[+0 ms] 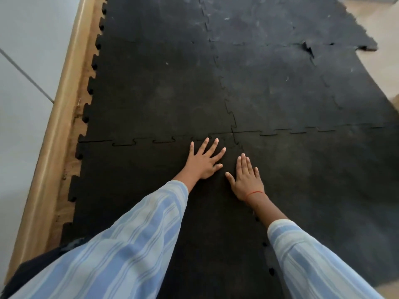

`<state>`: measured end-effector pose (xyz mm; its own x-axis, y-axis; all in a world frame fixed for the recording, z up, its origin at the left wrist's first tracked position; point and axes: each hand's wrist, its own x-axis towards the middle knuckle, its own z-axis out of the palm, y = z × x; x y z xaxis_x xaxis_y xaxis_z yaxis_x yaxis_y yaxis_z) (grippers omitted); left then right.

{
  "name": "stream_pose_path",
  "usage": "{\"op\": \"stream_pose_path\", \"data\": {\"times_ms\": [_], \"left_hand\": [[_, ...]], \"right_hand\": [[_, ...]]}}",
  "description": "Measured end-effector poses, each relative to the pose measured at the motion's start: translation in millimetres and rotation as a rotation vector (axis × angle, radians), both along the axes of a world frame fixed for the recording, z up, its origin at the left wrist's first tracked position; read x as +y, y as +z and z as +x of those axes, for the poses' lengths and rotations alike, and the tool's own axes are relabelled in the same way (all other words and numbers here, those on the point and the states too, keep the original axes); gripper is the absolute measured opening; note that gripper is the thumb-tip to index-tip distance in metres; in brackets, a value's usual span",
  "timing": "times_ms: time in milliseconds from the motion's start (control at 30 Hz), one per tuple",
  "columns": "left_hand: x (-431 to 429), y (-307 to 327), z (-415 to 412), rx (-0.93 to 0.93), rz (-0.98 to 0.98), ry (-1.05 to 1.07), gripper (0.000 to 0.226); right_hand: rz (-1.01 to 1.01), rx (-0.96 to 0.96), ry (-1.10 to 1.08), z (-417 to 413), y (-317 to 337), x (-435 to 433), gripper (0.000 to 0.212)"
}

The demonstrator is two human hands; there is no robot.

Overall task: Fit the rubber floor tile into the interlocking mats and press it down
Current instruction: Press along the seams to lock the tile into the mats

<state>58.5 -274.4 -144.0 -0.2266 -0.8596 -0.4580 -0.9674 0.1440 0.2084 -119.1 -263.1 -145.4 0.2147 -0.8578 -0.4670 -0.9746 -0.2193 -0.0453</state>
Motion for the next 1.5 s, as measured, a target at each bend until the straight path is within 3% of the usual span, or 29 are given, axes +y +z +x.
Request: {"op": "stream_pose_path", "data": {"times_ms": [367, 533, 667, 867, 1000, 1200, 1500], "left_hand": [[-20.1, 13.9, -21.1, -0.058, 0.072, 0.039, 0.060], [22.1, -2.5, -43.3, 0.022, -0.084, -0.096, 0.055], [34.3, -16.4, -47.6, 0.036, -0.177, -0.140, 0.051], [29.2, -15.6, -45.5, 0.012, -0.133, -0.154, 0.051], [28.1, -7.6, -51.6, -0.012, -0.069, -0.143, 0.056], [71.6, -16.5, -75.6, 0.014, -0.160, -0.286, 0.059], [73.6, -8.6, -81.0, -0.032, -0.161, -0.319, 0.059]], "right_hand": [[0.014, -0.116, -0.022, -3.9, -1.3, -0.3, 0.068], [-0.138, -0.208, -0.174, -40.7, -5.0, 79.0, 0.059], [-0.112, -0.195, -0.172, -50.6, -6.2, 88.0, 0.058], [-0.094, -0.079, -0.160, -53.0, -5.7, 87.1, 0.059], [-0.013, -0.158, -0.180, -53.6, -1.7, 81.7, 0.059], [-0.188, -0.172, -0.448, -66.2, -12.3, 155.3, 0.056], [-0.094, -0.080, -0.482, -65.9, -6.2, 139.1, 0.054]]}}
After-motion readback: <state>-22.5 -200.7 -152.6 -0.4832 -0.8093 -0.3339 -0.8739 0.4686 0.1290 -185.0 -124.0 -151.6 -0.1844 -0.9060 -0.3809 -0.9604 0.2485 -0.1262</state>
